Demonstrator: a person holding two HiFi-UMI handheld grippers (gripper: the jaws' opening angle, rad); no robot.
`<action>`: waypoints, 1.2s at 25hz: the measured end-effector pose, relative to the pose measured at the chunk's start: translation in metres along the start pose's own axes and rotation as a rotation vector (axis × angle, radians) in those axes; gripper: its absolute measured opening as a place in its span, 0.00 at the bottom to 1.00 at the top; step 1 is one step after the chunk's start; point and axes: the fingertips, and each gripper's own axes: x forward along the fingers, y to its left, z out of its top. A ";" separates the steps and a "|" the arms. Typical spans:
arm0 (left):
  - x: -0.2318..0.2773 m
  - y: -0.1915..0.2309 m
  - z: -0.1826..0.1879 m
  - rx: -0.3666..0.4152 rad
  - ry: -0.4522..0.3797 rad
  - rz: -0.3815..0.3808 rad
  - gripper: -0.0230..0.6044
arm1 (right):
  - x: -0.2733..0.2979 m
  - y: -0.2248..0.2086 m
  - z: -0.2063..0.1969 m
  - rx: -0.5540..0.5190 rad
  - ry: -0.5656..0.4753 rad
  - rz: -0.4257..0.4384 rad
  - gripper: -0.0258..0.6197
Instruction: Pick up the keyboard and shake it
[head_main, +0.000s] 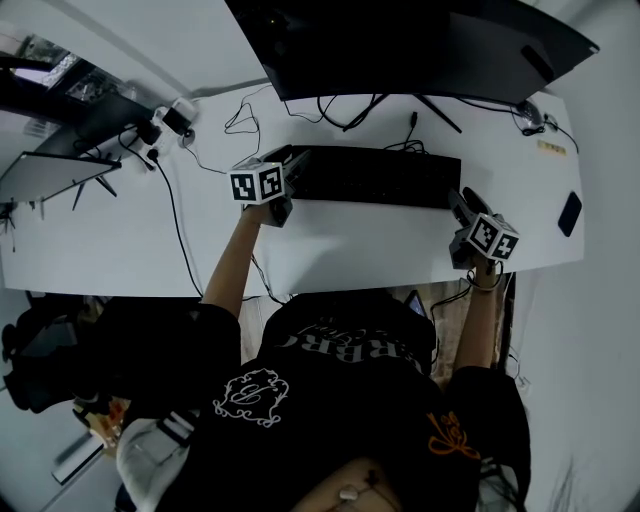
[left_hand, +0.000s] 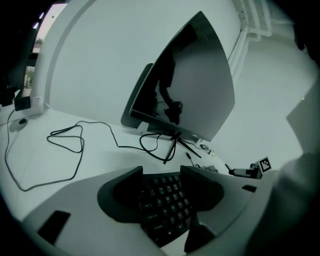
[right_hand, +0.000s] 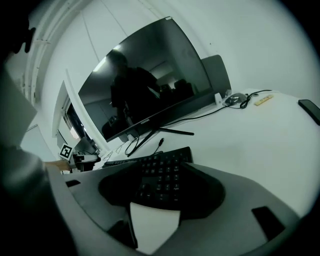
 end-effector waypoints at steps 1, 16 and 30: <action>-0.004 -0.004 -0.001 0.018 0.000 -0.011 0.42 | -0.003 0.008 0.000 0.002 -0.014 0.008 0.41; -0.099 -0.078 -0.033 0.224 -0.028 -0.178 0.30 | -0.047 0.159 -0.026 -0.014 -0.163 0.076 0.28; -0.183 -0.075 -0.078 0.216 -0.075 -0.260 0.23 | -0.071 0.267 -0.110 -0.014 -0.132 0.108 0.25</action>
